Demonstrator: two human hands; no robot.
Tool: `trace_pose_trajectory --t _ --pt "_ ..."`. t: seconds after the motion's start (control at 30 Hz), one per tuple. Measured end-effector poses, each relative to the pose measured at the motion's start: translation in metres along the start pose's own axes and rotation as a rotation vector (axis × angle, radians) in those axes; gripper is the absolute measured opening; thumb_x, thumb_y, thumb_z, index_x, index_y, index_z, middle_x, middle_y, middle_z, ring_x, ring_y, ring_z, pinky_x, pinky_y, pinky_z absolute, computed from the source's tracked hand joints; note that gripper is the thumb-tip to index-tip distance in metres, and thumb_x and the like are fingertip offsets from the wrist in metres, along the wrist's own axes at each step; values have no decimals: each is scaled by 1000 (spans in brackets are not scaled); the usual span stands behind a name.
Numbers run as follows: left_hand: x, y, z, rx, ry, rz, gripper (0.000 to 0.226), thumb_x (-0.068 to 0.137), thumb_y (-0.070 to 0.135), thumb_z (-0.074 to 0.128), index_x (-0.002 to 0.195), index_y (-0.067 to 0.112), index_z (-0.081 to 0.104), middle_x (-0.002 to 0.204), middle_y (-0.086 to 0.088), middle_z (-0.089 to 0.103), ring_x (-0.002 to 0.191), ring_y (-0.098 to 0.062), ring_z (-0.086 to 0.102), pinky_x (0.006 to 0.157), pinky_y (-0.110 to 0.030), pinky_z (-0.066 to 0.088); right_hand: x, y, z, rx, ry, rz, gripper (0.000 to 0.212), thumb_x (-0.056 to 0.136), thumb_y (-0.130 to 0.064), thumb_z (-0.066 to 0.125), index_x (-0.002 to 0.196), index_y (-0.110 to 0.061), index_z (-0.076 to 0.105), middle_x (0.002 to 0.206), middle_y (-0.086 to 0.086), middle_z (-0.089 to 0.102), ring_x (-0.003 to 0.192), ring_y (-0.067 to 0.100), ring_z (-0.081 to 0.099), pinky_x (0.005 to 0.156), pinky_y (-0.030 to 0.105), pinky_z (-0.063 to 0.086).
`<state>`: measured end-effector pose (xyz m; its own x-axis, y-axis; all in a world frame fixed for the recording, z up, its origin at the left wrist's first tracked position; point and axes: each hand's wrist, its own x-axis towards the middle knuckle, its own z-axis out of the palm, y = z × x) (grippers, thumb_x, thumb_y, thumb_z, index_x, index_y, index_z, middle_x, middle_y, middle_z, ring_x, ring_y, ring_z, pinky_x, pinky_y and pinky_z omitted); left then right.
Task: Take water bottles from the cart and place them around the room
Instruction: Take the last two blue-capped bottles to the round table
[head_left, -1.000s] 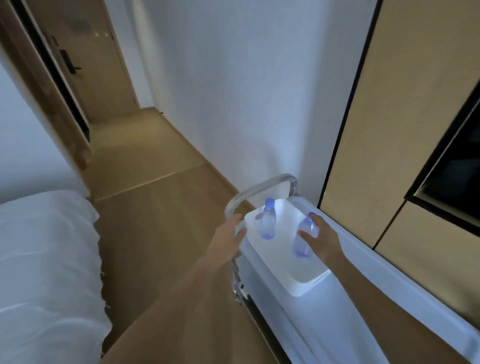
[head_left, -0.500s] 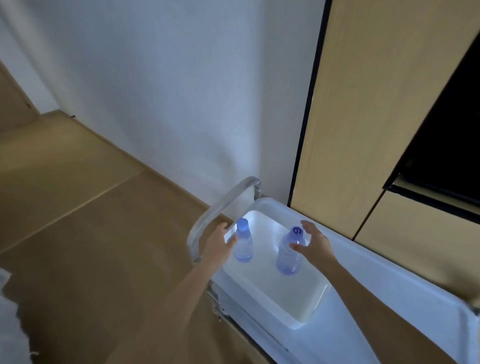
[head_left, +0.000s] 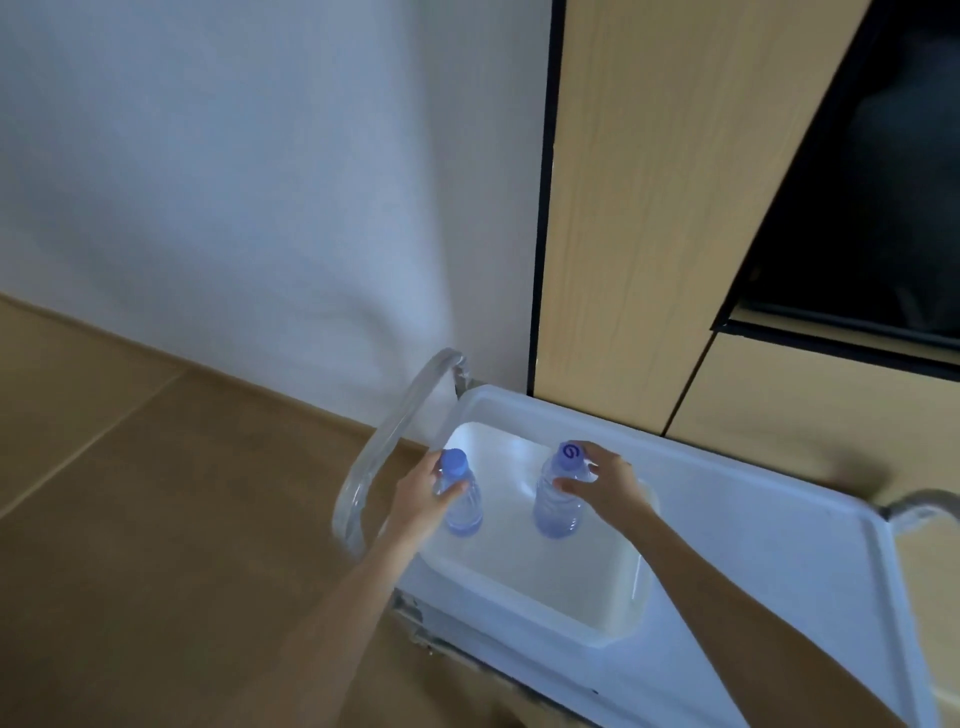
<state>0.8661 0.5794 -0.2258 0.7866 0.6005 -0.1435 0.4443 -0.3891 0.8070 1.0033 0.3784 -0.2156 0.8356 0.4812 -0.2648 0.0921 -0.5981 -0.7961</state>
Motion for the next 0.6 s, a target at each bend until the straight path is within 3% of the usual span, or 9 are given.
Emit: trace_pose_trajectory --t 0.1,0.23,0.33,0.43,0.53,0.6 --pt "5 -7 0 26 -48 12 36 82 24 71 113 11 58 100 3 61 95 -12 56 66 -14 37 1 4 9 118 62 15 46 75 -21 76 118 -22 60 107 1 65 101 21 59 77 24 41" --pt "13 -15 1 6 -68 21 32 82 30 70 107 11 61 96 3 63 91 -11 56 71 -18 38 0 9 20 261 121 45 38 76 -20 76 113 -21 66 105 2 69 100 21 62 78 25 45" --pt "19 -14 2 -75 -36 7 29 77 37 73 94 14 68 87 0 69 79 -12 59 60 -17 36 -4 6 20 360 150 77 31 78 -13 74 108 -18 68 103 4 68 93 18 61 64 7 45" --pt "23 -16 3 -156 -29 5 32 67 42 73 83 15 69 78 -6 69 72 -14 58 62 -24 34 -6 4 17 386 165 87 31 78 -9 73 109 -14 69 100 5 67 88 13 56 52 -1 39" --pt "24 -10 -1 -166 -45 49 38 66 45 70 78 9 64 67 -13 57 63 -15 48 59 -26 30 -11 -1 15 322 196 75 29 78 -12 74 106 -17 70 93 0 66 85 10 56 49 -1 37" --pt "25 2 -8 -162 -48 94 35 75 37 73 74 5 59 61 -8 43 57 -15 39 52 -22 24 -13 -1 15 291 211 91 28 76 -15 76 103 -20 71 92 -2 68 85 10 58 50 0 38"
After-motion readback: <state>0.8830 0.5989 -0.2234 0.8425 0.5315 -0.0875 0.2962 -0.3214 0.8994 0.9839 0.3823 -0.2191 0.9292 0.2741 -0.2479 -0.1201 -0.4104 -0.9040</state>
